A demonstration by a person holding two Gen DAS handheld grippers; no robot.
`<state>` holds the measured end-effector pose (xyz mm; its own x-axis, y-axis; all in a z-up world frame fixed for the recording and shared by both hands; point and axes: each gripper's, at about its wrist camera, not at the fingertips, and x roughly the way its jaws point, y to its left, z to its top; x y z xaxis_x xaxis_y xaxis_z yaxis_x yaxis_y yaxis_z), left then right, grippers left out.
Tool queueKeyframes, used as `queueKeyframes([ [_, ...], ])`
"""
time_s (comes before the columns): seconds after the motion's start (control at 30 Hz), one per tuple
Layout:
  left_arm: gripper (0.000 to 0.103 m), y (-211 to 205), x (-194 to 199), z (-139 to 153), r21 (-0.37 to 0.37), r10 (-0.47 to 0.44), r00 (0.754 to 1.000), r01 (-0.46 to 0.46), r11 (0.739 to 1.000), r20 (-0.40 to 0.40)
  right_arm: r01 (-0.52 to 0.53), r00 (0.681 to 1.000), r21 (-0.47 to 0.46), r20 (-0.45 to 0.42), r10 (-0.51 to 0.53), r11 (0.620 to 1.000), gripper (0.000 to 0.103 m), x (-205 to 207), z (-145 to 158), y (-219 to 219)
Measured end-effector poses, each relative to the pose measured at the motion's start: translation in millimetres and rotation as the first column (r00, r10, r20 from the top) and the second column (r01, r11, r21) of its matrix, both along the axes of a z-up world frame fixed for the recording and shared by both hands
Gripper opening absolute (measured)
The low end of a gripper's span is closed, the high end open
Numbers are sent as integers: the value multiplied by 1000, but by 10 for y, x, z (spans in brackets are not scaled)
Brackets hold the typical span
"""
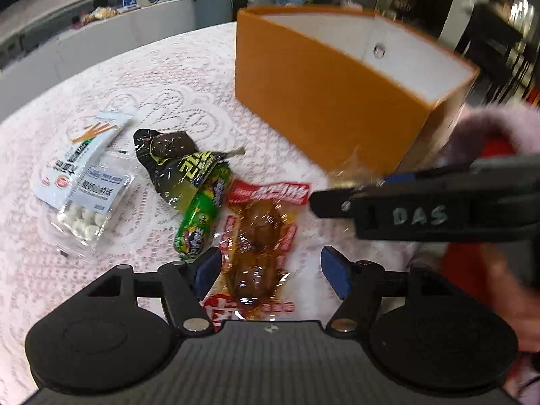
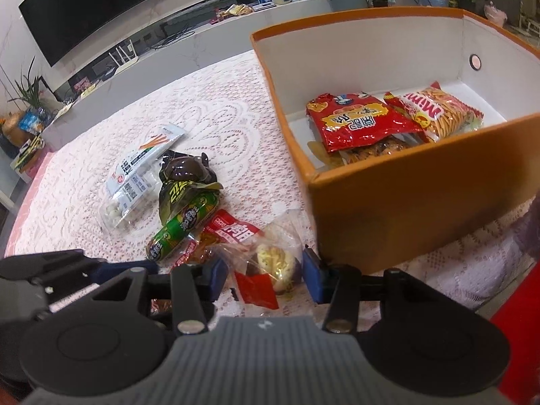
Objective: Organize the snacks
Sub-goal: 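Lower the left tool onto the red braised egg pack and close it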
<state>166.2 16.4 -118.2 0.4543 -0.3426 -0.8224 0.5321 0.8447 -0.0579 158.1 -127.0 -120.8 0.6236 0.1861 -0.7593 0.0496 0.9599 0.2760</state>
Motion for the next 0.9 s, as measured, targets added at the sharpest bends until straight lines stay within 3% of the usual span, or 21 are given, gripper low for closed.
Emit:
queueKeyframes([
  [0.07, 78, -63, 11, -69, 43, -5, 1000, 5, 999, -1, -3, 1000, -7, 1, 3, 1000, 46, -3, 1, 12],
  [0.2, 82, -129, 29, -135, 59, -3, 1000, 2, 998, 23, -5, 1000, -6, 1, 5, 1000, 47, -4, -1, 13],
  [0.33, 69, -68, 81, -137, 32, 30, 999, -31, 999, 27, -6, 1000, -5, 1, 6, 1000, 47, -5, -3, 13],
  [0.43, 68, -70, 67, -133, 33, 35, 999, -37, 999, 34, -6, 1000, -4, 0, 6, 1000, 47, -4, -5, 11],
  [0.47, 63, -67, 46, -113, 34, 33, 999, -34, 999, 37, -5, 1000, -3, 1, 5, 1000, 47, -4, -5, 11],
  [0.5, 50, -76, 46, -99, 22, 25, 999, -26, 999, 39, -5, 1000, -3, 0, 5, 1000, 47, -4, -5, 12],
  [0.77, 29, -49, -73, 91, 6, 63, 994, -64, 998, 87, -15, 1000, 1, 2, 15, 1000, 44, -19, -9, 15],
  [0.83, 8, -25, -115, 170, -9, 73, 992, -73, 997, 100, -31, 1000, 0, 4, 31, 1000, 43, -20, -6, 24],
  [0.9, 4, -16, -142, 216, -20, 81, 993, -80, 997, 89, -37, 999, 8, 21, 37, 999, 42, -39, 11, 34],
])
